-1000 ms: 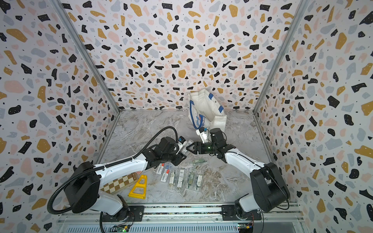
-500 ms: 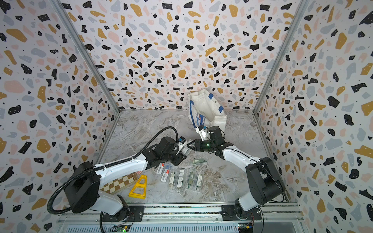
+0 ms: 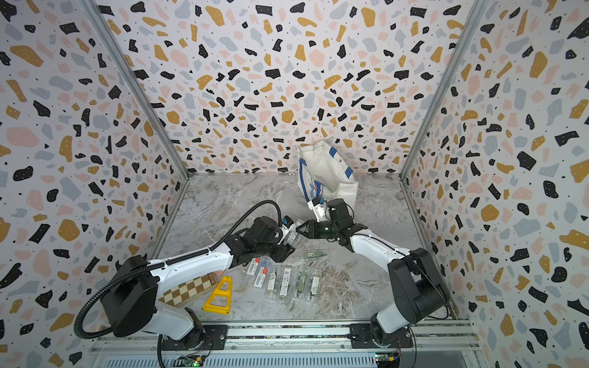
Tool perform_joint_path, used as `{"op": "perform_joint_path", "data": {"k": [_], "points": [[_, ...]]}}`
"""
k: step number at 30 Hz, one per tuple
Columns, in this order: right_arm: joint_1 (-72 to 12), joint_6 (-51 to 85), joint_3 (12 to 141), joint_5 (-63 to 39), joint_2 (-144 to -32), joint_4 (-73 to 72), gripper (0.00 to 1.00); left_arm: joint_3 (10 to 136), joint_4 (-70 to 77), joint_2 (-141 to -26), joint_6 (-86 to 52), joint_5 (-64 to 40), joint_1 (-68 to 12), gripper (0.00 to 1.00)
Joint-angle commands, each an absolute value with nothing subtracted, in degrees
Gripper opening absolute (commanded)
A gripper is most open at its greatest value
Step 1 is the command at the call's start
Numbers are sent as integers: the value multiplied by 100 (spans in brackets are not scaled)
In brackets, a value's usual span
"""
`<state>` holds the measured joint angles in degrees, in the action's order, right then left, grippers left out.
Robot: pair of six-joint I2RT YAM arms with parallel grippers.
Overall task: Put the compass set into the canvas bag
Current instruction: Move the canvas bag to the center of the board.
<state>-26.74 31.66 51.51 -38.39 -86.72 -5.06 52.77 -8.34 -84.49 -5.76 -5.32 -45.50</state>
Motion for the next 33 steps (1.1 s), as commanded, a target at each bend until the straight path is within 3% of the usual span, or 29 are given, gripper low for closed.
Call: {"op": "perform_joint_path", "data": {"k": [1, 8, 17, 22, 33], "points": [[-2665, 2928, 5469, -3248, -8220, -199, 0, 5228, -761, -8047, -580, -443, -4579, 86], [-2652, 2648, 6752, -2537, -7877, 397, 0, 4957, -489, -7520, -463, -639, -4555, 92], [-2329, 1770, 8613, -228, -8324, 1024, 0, 4949, -669, -7321, -709, -729, -4415, 92], [-2104, 1257, 9762, 472, -9243, 1259, 0, 4940, -837, -7289, -852, -747, -4364, 92], [-1853, 870, 11753, 585, -11483, 2214, 0, 4839, -743, -7454, -1116, -958, -4111, 92]]}}
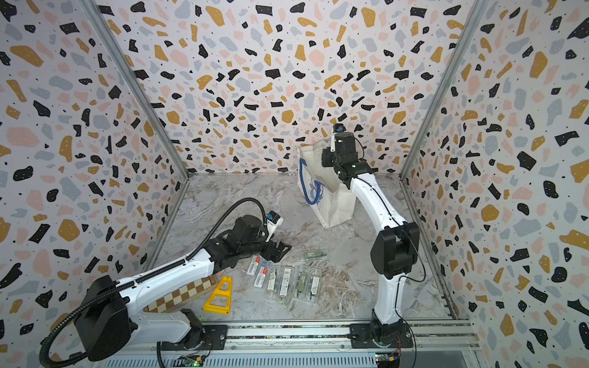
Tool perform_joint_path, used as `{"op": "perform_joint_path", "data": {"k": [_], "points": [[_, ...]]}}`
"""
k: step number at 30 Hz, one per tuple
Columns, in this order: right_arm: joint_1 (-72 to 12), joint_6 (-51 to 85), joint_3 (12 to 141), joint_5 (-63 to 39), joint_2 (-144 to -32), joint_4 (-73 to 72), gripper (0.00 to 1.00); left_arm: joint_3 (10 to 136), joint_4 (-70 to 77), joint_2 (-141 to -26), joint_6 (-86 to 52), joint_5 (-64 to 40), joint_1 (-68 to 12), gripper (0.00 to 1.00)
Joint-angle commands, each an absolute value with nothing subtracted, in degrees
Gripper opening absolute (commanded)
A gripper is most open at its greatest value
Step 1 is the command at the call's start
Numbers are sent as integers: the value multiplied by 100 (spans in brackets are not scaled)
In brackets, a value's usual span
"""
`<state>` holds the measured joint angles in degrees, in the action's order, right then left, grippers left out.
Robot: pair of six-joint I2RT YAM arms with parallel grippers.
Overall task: Put the compass set into the canvas bag
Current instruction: Move the canvas bag to the center of the board.
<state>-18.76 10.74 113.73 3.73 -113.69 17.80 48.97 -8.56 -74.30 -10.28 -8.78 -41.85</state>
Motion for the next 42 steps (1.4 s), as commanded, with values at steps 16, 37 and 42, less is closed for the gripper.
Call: {"op": "perform_joint_path", "data": {"k": [16, 37, 42], "points": [[-1708, 651, 13637, 319, -13398, 3959, 0, 4823, -821, -7650, -1289, -888, -4017, 90], [-1762, 645, 11678, -50, -12635, 4015, 0, 4689, -885, -7521, -1318, -760, -4020, 89], [-1775, 647, 11083, -101, -12327, 3888, 0, 4602, -891, -7450, -1316, -730, -4016, 89]]}}
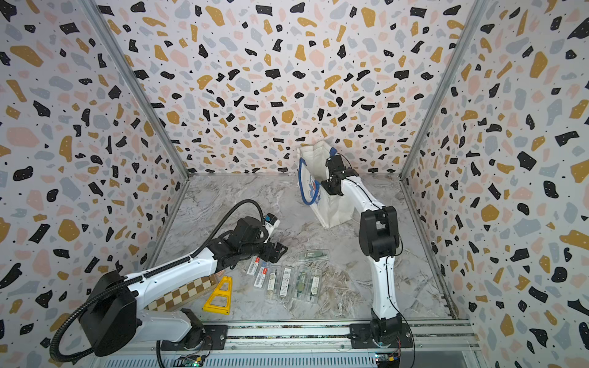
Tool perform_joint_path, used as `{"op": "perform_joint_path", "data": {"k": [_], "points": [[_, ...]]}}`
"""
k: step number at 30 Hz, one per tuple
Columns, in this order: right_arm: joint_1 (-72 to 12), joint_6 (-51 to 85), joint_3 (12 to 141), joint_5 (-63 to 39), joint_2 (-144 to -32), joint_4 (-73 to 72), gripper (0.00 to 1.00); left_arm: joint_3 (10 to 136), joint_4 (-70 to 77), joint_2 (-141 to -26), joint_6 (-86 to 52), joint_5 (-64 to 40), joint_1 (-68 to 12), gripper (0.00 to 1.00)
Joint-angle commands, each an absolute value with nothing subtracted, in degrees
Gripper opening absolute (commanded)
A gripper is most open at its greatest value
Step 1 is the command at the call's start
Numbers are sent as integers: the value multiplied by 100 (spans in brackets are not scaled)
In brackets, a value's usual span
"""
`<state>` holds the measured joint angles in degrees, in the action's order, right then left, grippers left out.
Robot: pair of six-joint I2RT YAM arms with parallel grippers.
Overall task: Put the compass set into the canvas bag
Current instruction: Move the canvas bag to the center of the board, then place the compass set in the canvas bag.
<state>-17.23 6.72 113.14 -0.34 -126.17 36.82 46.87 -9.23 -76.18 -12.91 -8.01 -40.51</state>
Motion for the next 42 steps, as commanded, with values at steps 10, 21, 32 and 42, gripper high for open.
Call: {"op": "perform_joint_path", "data": {"k": [10, 21, 32, 42], "points": [[-2030, 622, 10578, -61, -11856, 3930, 0, 4531, -923, -7324, -1318, -669, -4021, 89], [-2178, 691, 8935, -313, -10607, 3400, 0, 4478, -897, -7319, -1429, -939, -4012, 89], [-2201, 743, 9299, -142, -10904, 3366, 53, 4613, -1324, -7265, -1449, -648, -4017, 91], [-2193, 768, 9838, -53, -10513, 3328, 64, 4861, -2427, -7240, -1849, 27, -4001, 91]]}}
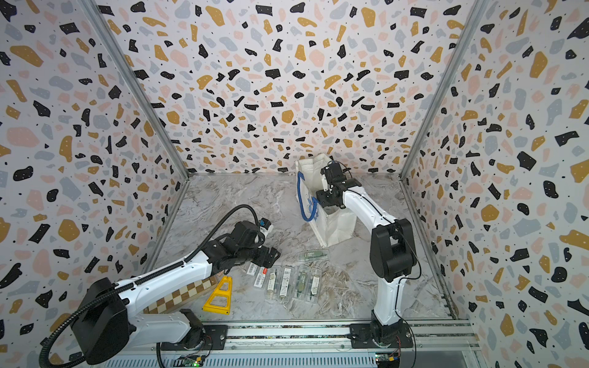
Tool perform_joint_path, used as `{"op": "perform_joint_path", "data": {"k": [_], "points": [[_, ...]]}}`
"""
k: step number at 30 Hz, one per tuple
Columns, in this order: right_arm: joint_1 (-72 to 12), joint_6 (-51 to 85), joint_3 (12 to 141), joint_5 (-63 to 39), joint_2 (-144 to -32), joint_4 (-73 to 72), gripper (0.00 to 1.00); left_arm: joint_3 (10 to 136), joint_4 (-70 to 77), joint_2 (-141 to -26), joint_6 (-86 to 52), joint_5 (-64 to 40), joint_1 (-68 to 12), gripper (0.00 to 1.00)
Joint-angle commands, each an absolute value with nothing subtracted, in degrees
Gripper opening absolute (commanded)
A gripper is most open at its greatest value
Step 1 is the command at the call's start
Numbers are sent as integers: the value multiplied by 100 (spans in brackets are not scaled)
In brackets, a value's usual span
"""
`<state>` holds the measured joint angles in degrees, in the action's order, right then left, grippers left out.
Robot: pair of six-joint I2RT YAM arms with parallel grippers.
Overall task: Put the compass set into the canvas bag
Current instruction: Place the compass set in the canvas bag.
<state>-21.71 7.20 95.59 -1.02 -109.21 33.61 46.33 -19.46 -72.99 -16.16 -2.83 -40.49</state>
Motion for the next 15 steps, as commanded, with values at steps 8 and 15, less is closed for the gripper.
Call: {"op": "perform_joint_path", "data": {"k": [8, 15], "points": [[-2360, 876, 8934, -423, -9094, 2229, 67, 4681, -3190, -7175, -2509, 531, -3938, 90], [-2716, 823, 8028, -1011, -8075, 1182, 72, 4667, -3521, -7458, -2456, 468, -3809, 90]]}}
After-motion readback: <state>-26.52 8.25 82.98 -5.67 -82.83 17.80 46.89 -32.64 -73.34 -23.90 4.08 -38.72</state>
